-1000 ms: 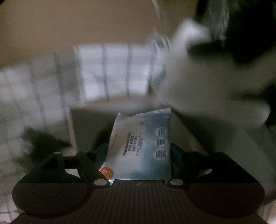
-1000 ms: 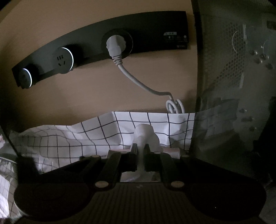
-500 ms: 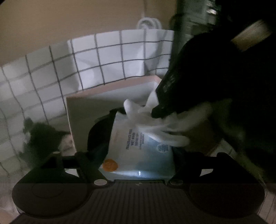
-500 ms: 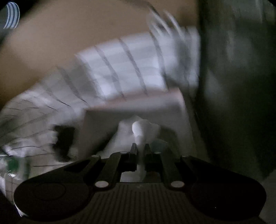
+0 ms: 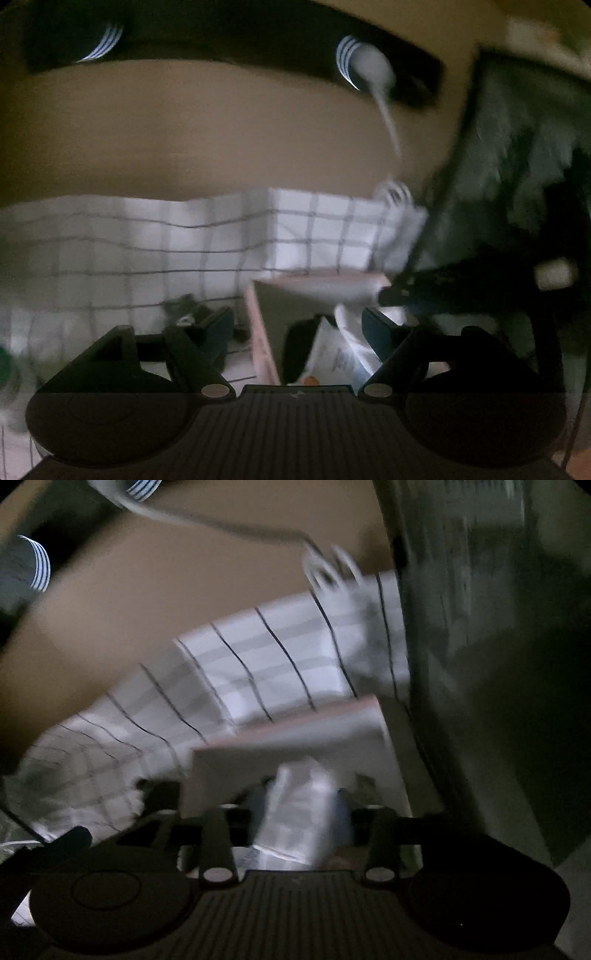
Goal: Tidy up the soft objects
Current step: 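Carry the wipes and tissue over the pink box and open both grippers, then move both open grippers back over the table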
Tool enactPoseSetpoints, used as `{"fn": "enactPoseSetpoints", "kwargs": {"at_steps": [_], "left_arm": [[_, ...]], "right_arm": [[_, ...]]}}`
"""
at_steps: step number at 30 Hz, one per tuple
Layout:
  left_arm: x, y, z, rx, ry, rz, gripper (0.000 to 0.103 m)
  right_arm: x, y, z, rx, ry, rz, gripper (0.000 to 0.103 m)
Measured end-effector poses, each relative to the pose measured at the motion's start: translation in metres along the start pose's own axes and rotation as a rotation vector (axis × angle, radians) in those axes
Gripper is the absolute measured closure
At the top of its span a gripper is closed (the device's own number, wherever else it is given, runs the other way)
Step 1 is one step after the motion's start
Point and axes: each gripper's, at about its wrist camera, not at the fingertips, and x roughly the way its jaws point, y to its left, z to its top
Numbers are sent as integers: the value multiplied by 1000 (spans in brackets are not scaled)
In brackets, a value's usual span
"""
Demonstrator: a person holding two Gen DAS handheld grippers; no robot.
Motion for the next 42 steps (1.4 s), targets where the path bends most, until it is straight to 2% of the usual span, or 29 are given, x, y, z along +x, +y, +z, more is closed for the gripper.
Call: {"fn": "enactPoseSetpoints", "kwargs": {"at_steps": [5,10,13,16,19,22,24,28,32,36,38,42], "left_arm": [[-53,31,-2,-131,-67,9,22],[-112,63,-22,-151,-147,83,22],[-139,89,-42,-162,-159,151,22],[-156,121,-61,-245,-129,233,22],[-164,147,-81,-320,-94,299,22],[-167,162,-99,-369,-57,327,23],[-164,166,-110,-378,-28,319,23],[-148,154,-123,-318,41,240,23],[-128,133,-124,-212,58,176,22],[-101,126,-119,-117,77,212,26],[-85,131,-114,-83,86,241,38],[-60,137,-106,15,121,232,38]], "right_arm": [[-40,31,-18,-146,-138,-29,45],[-60,68,-58,-317,-241,-57,42],[-64,81,-78,-356,-219,-35,41],[-66,86,-97,-367,-176,-14,41],[-63,90,-119,-395,-143,-28,41],[-60,96,-138,-432,-102,-40,41],[-59,100,-151,-455,-75,-35,41],[-59,113,-169,-510,-52,-24,41],[-59,125,-184,-559,-18,3,41],[-61,131,-195,-607,7,18,41],[-61,132,-198,-606,24,17,41],[-63,128,-204,-607,42,1,41]]}}
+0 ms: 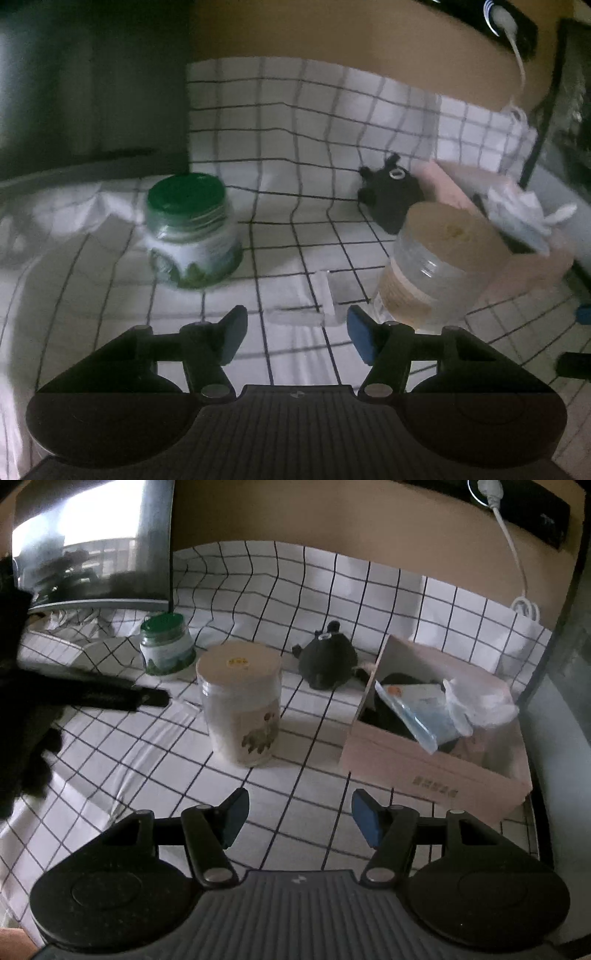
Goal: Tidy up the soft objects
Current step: 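Move both open grippers back over the table, then close the left gripper on the clear plastic stand beside the canister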
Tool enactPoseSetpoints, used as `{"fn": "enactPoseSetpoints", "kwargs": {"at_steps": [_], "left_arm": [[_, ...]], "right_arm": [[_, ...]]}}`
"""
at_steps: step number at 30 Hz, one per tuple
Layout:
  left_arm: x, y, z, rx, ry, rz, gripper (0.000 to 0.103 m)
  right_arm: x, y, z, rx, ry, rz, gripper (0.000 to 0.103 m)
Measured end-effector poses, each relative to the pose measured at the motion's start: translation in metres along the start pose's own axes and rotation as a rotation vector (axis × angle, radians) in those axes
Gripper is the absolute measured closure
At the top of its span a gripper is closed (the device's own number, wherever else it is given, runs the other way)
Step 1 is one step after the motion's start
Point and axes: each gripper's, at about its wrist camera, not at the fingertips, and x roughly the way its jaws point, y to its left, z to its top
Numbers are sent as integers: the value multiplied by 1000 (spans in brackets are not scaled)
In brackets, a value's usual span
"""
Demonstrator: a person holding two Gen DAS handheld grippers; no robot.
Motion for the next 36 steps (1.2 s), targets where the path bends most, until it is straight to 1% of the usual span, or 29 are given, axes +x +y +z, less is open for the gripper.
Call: {"fn": "enactPoseSetpoints", "kwargs": {"at_steps": [3,5,7,10,12,14,15,16,17,18,19,22,29,31,34,36], "left_arm": [[16,-4,4,72,10,-22,38],[24,-5,5,114,21,-41,41],[33,-7,4,149,44,-72,43],[43,-13,2,230,77,-114,43],[43,-17,-1,293,79,-118,43],[40,-19,-3,322,88,-118,43],[38,-18,-3,318,94,-122,45],[36,-17,-4,314,101,-122,52],[33,-16,-5,311,107,-111,65],[32,-16,-6,309,118,-97,75],[29,-14,-9,298,125,-93,81],[19,-12,-16,273,132,-79,81],[-8,-12,-32,224,154,-120,81],[-17,-12,-34,214,135,-113,81],[-32,-9,-30,184,66,-105,80],[-35,-8,-25,177,38,-115,80]], "right_arm": [[-2,-3,-6,7,17,-17,41],[-1,-6,-11,18,31,-30,41],[2,-11,-14,24,56,-41,41],[4,-16,-16,34,72,-61,41],[4,-17,-17,41,77,-59,41],[5,-16,-18,38,84,-56,41],[7,-15,-18,36,89,-54,41],[8,-14,-18,35,93,-49,41],[10,-12,-18,34,96,-43,41],[12,-11,-17,33,97,-37,41],[13,-9,-16,31,97,-28,41],[20,-2,-13,24,102,1,41],[33,15,-9,5,110,71,41],[34,18,-9,3,113,84,41],[33,19,-9,-3,108,87,41],[34,19,-11,0,112,88,41]]}}
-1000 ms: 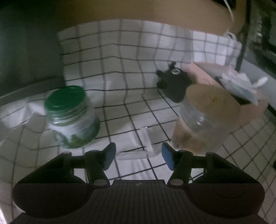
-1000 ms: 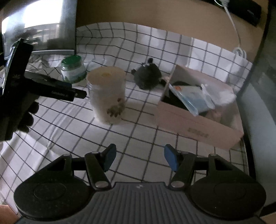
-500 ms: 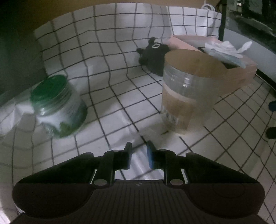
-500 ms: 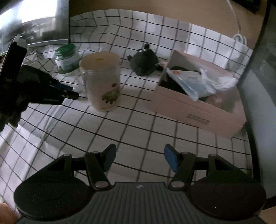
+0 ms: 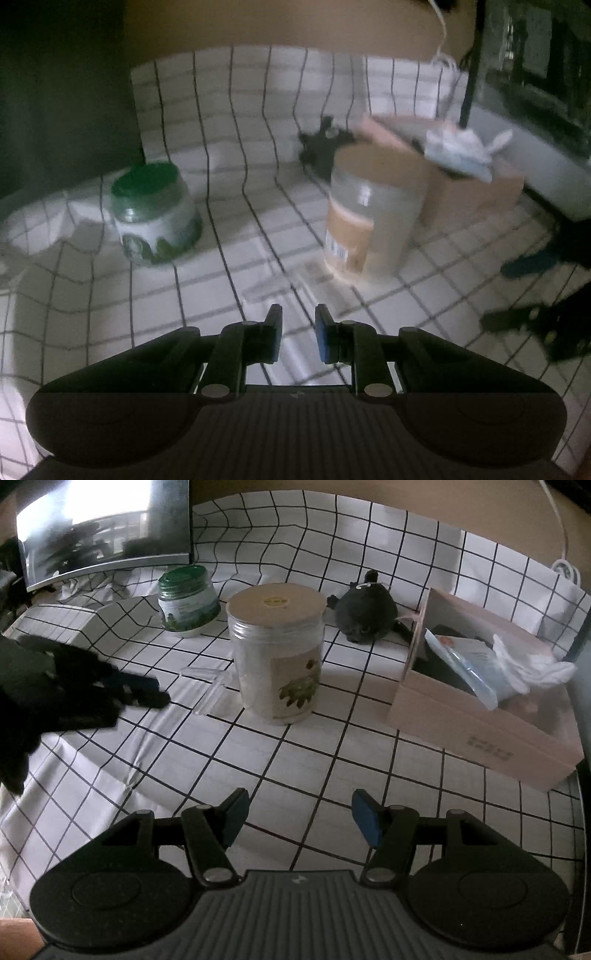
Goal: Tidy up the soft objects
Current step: 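Close the left gripper on the clear plastic stand beside the canister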
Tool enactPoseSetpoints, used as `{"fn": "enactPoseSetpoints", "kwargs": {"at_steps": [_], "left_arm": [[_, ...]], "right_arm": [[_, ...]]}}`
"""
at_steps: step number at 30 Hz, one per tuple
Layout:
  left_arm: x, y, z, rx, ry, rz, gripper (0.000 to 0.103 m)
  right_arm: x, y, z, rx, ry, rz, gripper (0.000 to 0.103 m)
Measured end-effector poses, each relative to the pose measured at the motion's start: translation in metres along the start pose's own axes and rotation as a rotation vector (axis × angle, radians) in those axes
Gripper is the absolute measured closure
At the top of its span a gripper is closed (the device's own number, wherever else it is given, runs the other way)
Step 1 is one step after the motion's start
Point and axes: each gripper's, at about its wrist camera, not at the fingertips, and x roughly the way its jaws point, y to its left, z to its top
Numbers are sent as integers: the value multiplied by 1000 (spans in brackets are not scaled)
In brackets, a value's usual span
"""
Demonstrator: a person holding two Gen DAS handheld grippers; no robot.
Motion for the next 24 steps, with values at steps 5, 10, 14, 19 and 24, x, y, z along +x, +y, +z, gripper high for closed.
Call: {"fn": "enactPoseSetpoints", "kwargs": {"at_steps": [5,10,14,19,24], "left_arm": [[19,-3,11,97,20,-19,80],[46,14,23,-98,102,-11,77],[47,16,25,-350,115,-53,77],[62,-2,29,-333,124,39,76],[72,-9,32,-280,159,106,76]], "right_arm": [[8,-1,-9,5,47,-6,41],[9,-5,-20,16,85,-33,41],[4,-9,-23,40,82,-54,41],[5,-16,-24,62,95,-69,41],[3,-12,-25,45,94,-72,41]]}}
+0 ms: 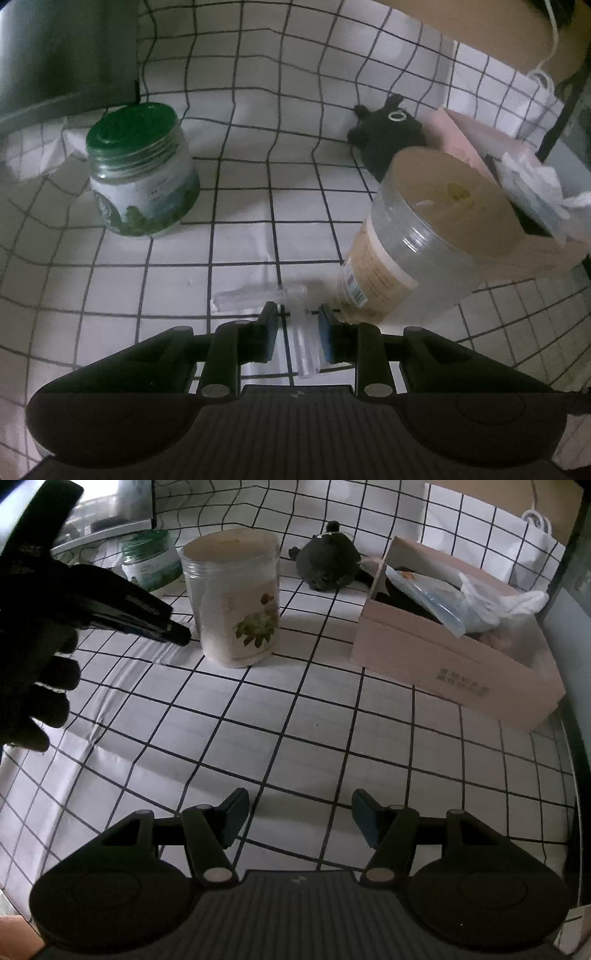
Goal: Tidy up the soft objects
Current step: 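Close the left gripper on the clear plastic stand beside the canister, then grasp the black plush toy with the right gripper while the left lifts the stand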
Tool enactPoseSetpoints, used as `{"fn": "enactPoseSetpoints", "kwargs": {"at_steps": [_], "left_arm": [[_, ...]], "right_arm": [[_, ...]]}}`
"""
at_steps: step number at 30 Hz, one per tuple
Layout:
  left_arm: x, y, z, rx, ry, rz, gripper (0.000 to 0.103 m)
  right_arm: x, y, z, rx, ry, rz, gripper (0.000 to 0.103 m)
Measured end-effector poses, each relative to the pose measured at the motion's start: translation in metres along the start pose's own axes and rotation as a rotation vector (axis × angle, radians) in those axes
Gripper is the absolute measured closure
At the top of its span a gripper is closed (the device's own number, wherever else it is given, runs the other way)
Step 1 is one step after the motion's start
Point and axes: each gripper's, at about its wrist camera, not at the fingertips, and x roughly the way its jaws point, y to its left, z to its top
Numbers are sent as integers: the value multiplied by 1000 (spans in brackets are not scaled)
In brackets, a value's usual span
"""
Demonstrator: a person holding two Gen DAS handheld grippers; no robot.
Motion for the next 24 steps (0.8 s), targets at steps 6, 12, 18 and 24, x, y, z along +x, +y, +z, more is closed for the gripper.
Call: {"fn": "enactPoseSetpoints", "kwargs": {"at_steps": [6,12,18,24], "left_arm": [[1,-3,1,18,-2,13,76],[-3,-5,-4,36,-23,8,76],[-16,18,-23,-25,-52,-78,88],[-41,45,-31,-79,-112,-52,88]], "right_arm": [[-1,0,-2,-13,-2,-1,41],[-19,-7,15,-5,-78,-1,41],[-80,-23,113,-18,-329,-2,41],[-95,-62,262,167,-180,166,26]]}}
